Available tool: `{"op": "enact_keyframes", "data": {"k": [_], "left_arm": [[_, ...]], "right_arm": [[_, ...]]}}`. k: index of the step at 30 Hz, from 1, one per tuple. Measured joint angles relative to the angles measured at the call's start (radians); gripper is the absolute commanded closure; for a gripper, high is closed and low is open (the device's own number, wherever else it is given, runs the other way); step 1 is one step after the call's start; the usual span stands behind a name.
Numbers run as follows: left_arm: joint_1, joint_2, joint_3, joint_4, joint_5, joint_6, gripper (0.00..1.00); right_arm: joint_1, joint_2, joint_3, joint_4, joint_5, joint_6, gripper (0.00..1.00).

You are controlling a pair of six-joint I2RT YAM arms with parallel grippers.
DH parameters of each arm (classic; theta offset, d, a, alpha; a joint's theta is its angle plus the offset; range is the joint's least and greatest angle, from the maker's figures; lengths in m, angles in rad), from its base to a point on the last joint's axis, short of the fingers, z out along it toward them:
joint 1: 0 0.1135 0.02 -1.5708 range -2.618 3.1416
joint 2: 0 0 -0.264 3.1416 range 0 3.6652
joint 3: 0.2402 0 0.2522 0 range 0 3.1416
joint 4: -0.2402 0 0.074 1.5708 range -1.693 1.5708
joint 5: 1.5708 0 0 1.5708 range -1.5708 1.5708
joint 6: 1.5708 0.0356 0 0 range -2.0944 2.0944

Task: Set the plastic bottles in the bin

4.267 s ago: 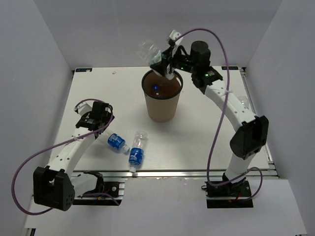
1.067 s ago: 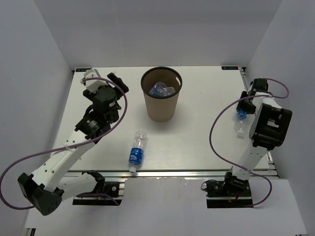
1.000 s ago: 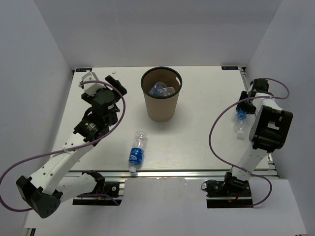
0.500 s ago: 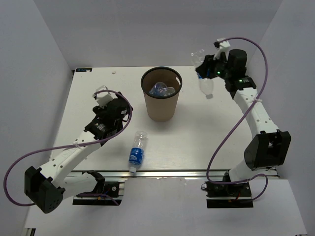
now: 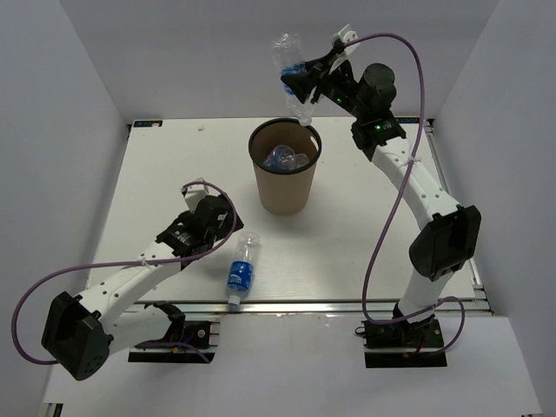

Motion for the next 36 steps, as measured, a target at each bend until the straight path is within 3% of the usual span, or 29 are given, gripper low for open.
{"op": "enact_keyframes", "data": {"k": [4, 5, 9, 10, 11, 12, 20, 24, 31, 33, 36], "left_arm": [[0.000, -0.005, -0.024, 0.052, 0.080, 0.026, 0.02], [0.000, -0.002, -0.025, 0.062, 0.101, 0.037, 0.02], [0.000, 0.020, -0.027, 0.103, 0.167, 0.069, 0.02], [0.000, 0.028, -0.027, 0.112, 0.181, 0.076, 0.02], [0.000, 0.039, -0.031, 0.125, 0.199, 0.085, 0.02], [0.000, 0.049, -0.034, 0.137, 0.217, 0.095, 0.02], [0.001, 0.140, -0.064, 0.191, 0.317, 0.146, 0.02], [0.001, 0.181, -0.077, 0.210, 0.372, 0.165, 0.02], [0.001, 0.231, -0.098, 0.236, 0.451, 0.191, 0.02], [0.001, 0.247, -0.103, 0.237, 0.460, 0.192, 0.09], [0.001, 0.283, -0.106, 0.236, 0.464, 0.192, 0.41]], "right_arm": [[0.026, 0.007, -0.061, 0.051, 0.013, 0.014, 0.89], [0.031, -0.007, -0.113, 0.074, 0.024, 0.014, 0.83], [0.044, -0.063, -0.338, 0.136, 0.072, 0.013, 0.76], [0.046, -0.066, -0.360, 0.152, 0.084, 0.004, 0.67], [0.046, -0.071, -0.378, 0.146, 0.087, 0.003, 0.28], [0.046, -0.076, -0.391, 0.136, 0.090, 0.006, 0.11], [0.045, -0.126, -0.400, 0.066, 0.144, -0.015, 0.11], [0.044, -0.159, -0.325, 0.002, 0.159, -0.017, 0.11], [0.029, -0.315, -0.377, -0.026, 0.184, -0.011, 0.11], [0.021, -0.381, -0.449, -0.021, 0.195, -0.012, 0.11], [0.007, -0.474, -0.571, -0.017, 0.221, -0.012, 0.11]]}}
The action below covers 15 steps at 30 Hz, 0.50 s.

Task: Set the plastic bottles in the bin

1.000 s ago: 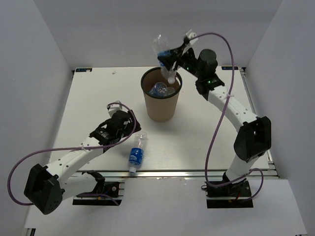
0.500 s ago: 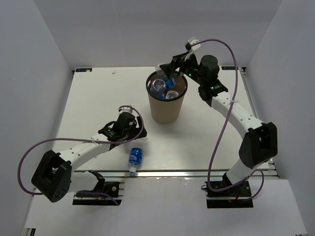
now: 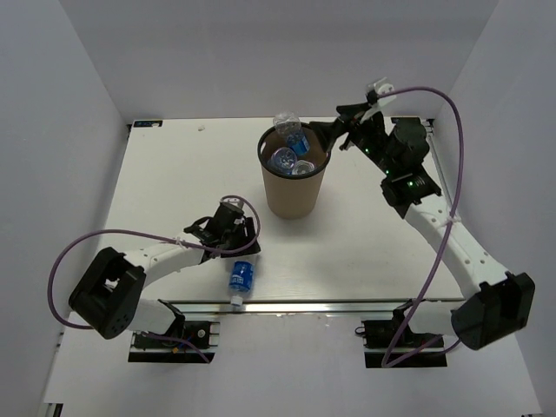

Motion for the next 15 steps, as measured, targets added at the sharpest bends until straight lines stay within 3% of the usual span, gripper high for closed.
{"op": "enact_keyframes", "data": {"k": [1, 4, 10, 15], "left_arm": [[0.000, 0.005, 0.002, 0.003, 0.004, -0.003, 0.64], [0.000, 0.006, 0.022, -0.011, 0.000, 0.005, 0.78], [0.000, -0.046, 0.173, -0.107, -0.106, 0.011, 0.81], [0.000, -0.151, 0.452, -0.172, -0.343, 0.062, 0.77]], "right_arm": [[-0.005, -0.024, -0.034, -0.004, 0.011, 0.000, 0.10], [-0.014, -0.105, -0.143, -0.018, 0.055, 0.000, 0.11], [-0.022, -0.301, -0.328, -0.045, 0.140, -0.001, 0.11], [-0.022, -0.441, -0.395, -0.070, 0.231, -0.001, 0.11]]}}
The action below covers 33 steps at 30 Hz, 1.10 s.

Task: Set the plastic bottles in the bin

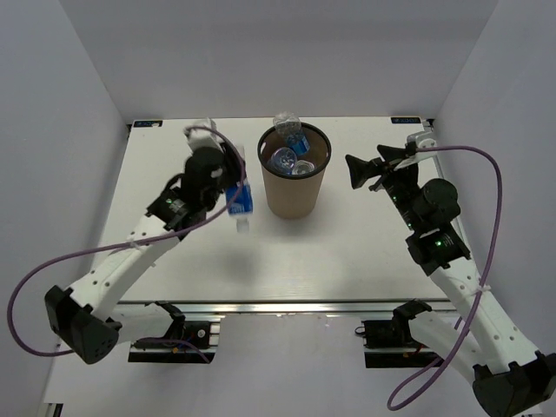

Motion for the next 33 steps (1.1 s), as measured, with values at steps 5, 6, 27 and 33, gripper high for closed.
{"op": "enact_keyframes", "data": {"k": [5, 6, 27, 33], "left_arm": [[0.000, -0.023, 0.278, 0.228, -0.161, 0.087, 0.77], [0.000, -0.004, 0.329, 0.287, -0.167, 0.107, 0.76], [-0.047, 0.818, 0.776, 0.725, 0.188, 0.381, 0.64], [-0.053, 0.711, 0.547, 0.866, 0.210, 0.361, 0.60]], "right_arm": [[-0.001, -0.061, -0.027, -0.008, 0.061, -0.014, 0.11], [-0.001, -0.063, -0.027, -0.011, 0.077, -0.023, 0.11], [-0.008, -0.085, -0.027, -0.065, 0.294, -0.136, 0.11], [-0.008, -0.055, -0.027, -0.072, 0.297, -0.150, 0.10]]}}
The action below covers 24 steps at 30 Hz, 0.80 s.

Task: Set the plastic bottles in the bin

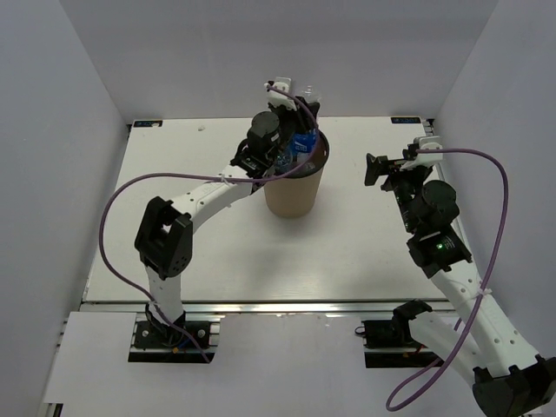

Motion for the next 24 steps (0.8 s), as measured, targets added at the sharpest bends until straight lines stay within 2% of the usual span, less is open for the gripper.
{"op": "enact_keyframes", "data": {"k": [3, 5, 7, 13, 19, 24], "left_arm": [[0.001, -0.052, -0.076, 0.045, 0.000, -0.011, 0.50], [0.001, -0.087, -0.119, 0.060, -0.001, -0.015, 0.30], [0.001, -0.118, -0.149, 0.066, -0.001, -0.017, 0.02], [-0.001, -0.179, -0.172, 0.058, -0.026, -0.023, 0.02], [-0.001, -0.174, -0.015, -0.047, -0.041, -0.029, 0.02], [0.000, -0.176, 0.167, -0.219, -0.149, -0.031, 0.02]], "right_arm": [[0.000, 0.002, 0.000, -0.005, 0.000, -0.003, 0.10], [0.000, 0.002, 0.000, -0.005, 0.000, -0.003, 0.10], [0.000, 0.002, 0.000, -0.005, -0.001, -0.003, 0.11], [-0.001, 0.016, 0.000, -0.005, -0.003, -0.003, 0.10], [-0.004, 0.026, 0.000, -0.015, -0.010, -0.002, 0.11], [-0.004, 0.029, 0.003, -0.042, -0.004, 0.016, 0.11]]}}
